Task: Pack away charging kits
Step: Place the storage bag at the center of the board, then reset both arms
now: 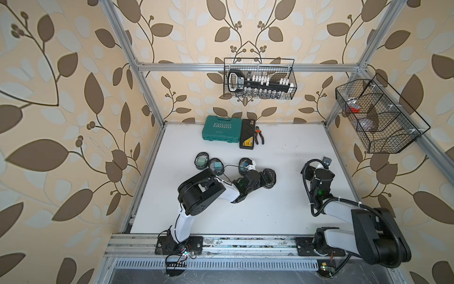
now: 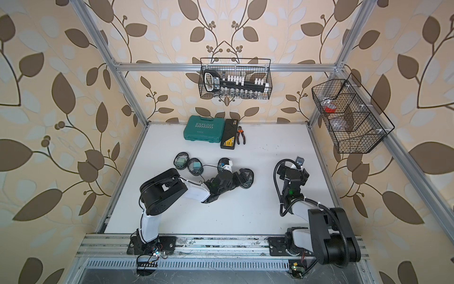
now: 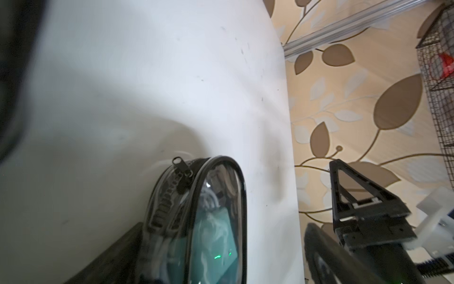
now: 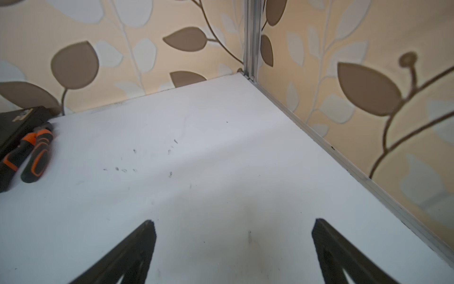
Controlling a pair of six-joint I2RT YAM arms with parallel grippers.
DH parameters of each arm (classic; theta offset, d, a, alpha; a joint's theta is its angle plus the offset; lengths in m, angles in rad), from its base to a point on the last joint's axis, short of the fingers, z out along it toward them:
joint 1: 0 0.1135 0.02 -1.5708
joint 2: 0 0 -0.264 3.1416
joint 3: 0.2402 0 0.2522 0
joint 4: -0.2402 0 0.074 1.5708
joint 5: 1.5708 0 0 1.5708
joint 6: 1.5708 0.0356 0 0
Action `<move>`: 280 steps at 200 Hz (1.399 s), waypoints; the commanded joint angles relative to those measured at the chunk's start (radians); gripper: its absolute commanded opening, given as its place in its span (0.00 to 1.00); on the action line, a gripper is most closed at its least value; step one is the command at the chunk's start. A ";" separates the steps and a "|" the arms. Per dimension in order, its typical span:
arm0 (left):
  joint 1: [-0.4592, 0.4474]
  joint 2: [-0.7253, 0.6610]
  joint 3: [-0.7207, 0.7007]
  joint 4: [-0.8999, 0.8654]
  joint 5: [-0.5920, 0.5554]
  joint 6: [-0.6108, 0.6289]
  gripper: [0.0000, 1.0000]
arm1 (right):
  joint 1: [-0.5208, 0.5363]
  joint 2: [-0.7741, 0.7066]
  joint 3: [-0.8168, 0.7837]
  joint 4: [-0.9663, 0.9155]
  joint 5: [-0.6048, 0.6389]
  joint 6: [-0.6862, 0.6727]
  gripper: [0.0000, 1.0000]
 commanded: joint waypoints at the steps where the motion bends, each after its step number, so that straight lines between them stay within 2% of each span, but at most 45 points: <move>1: 0.013 -0.194 -0.036 -0.267 -0.186 0.041 0.99 | 0.019 0.095 0.044 0.127 -0.087 -0.061 0.99; 8: 0.015 -0.249 -0.036 -0.352 -0.230 0.053 0.99 | 0.040 0.102 0.087 0.030 -0.097 -0.075 0.99; 18: 0.015 -0.326 -0.037 -0.442 -0.287 0.081 0.99 | 0.057 0.134 0.094 0.068 -0.081 -0.106 0.99; 46: 0.044 -0.517 -0.024 -0.684 -0.458 0.170 0.99 | 0.081 0.132 0.106 0.032 -0.034 -0.106 1.00; 64: 0.105 -0.633 -0.013 -0.878 -0.665 0.188 0.99 | 0.106 0.145 0.116 0.033 0.004 -0.121 1.00; 72: 0.156 -0.668 -0.032 -0.898 -0.730 0.228 0.99 | 0.104 0.142 0.116 0.027 -0.003 -0.114 1.00; 82: 0.239 -0.719 -0.090 -0.849 -0.768 0.326 0.99 | 0.104 0.143 0.116 0.030 -0.001 -0.117 1.00; 89: 0.307 -0.759 -0.147 -0.769 -0.752 0.423 0.99 | 0.104 0.137 0.111 0.032 -0.001 -0.116 1.00; 107: 0.482 -0.894 -0.311 -0.493 -0.523 0.751 0.99 | 0.107 0.130 0.096 0.056 0.005 -0.120 1.00; 121: 0.562 -0.967 -0.402 -0.392 -0.454 0.904 0.99 | 0.106 0.130 0.099 0.050 0.005 -0.119 0.99; 132: 0.604 -0.969 -0.449 -0.318 -0.469 1.001 0.99 | 0.105 0.128 0.098 0.050 0.001 -0.118 1.00; 148: 0.676 -0.882 -0.522 -0.176 -0.452 1.060 0.99 | 0.106 0.146 0.143 -0.011 -0.007 -0.122 1.00; 154: 0.690 -0.815 -0.557 -0.089 -0.446 1.067 0.99 | 0.105 0.168 0.188 -0.080 -0.014 -0.129 1.00; 160: 0.697 -0.746 -0.576 0.021 -0.439 1.138 0.97 | 0.105 0.204 0.253 -0.167 -0.029 -0.135 1.00; 169: 0.699 -0.661 -0.566 0.049 -0.472 1.123 0.99 | 0.105 0.285 0.385 -0.331 -0.041 -0.141 1.00; 184: 0.742 -0.539 -0.518 0.036 -0.454 1.076 0.99 | 0.103 0.560 0.728 -0.780 -0.106 -0.148 1.00; 193: 0.796 -0.475 -0.473 0.010 -0.346 1.078 0.99 | 0.104 0.802 0.976 -1.046 -0.198 -0.166 1.00; 194: 0.798 -0.474 -0.466 -0.003 -0.330 1.078 0.99 | 0.104 0.832 0.991 -1.074 -0.210 -0.169 0.96; 196: 0.807 -0.473 -0.453 -0.040 -0.302 1.079 0.99 | 0.105 0.893 1.071 -1.144 -0.237 -0.190 0.77; 197: 0.810 -0.473 -0.446 -0.055 -0.281 1.080 0.99 | 0.106 0.921 1.119 -1.198 -0.241 -0.186 0.74; 200: 0.820 -0.473 -0.428 -0.097 -0.235 1.083 0.99 | 0.110 0.990 1.240 -1.314 -0.225 -0.175 0.82; 202: 0.825 -0.472 -0.423 -0.107 -0.205 1.083 0.99 | 0.113 1.026 1.297 -1.362 -0.202 -0.159 0.83; 204: 0.834 -0.471 -0.423 -0.103 -0.186 1.084 0.99 | 0.117 1.053 1.344 -1.405 -0.192 -0.153 0.95; 206: 0.838 -0.472 -0.429 -0.094 -0.167 1.084 0.99 | 0.121 1.065 1.366 -1.423 -0.186 -0.152 0.98; 210: 0.852 -0.475 -0.457 -0.051 -0.125 1.085 0.99 | 0.135 1.062 1.351 -1.392 -0.151 -0.173 0.99; 217: 0.874 -0.468 -0.523 0.082 -0.058 1.089 0.99 | 0.165 0.990 1.225 -1.248 -0.081 -0.219 1.00; 225: 0.885 -0.441 -0.560 0.188 -0.057 1.088 0.99 | 0.213 0.887 1.086 -1.087 0.011 -0.253 1.00; 241: 0.885 -0.466 -0.502 0.024 -0.009 1.097 0.99 | 0.299 0.727 0.840 -0.780 0.228 -0.290 1.00; 251: 0.883 -0.439 -0.502 0.067 0.005 1.119 0.99 | 0.335 0.692 0.762 -0.638 0.348 -0.317 1.00; 261: 0.883 -0.452 -0.494 0.026 0.012 1.115 0.99 | 0.338 0.678 0.736 -0.589 0.525 -0.256 1.00; 269: 0.883 -0.451 -0.496 0.040 0.014 1.116 0.99 | 0.321 0.641 0.702 -0.567 0.545 -0.219 1.00; 280: 0.883 -0.453 -0.499 0.034 0.018 1.114 0.99 | 0.299 0.539 0.620 -0.504 0.498 -0.180 1.00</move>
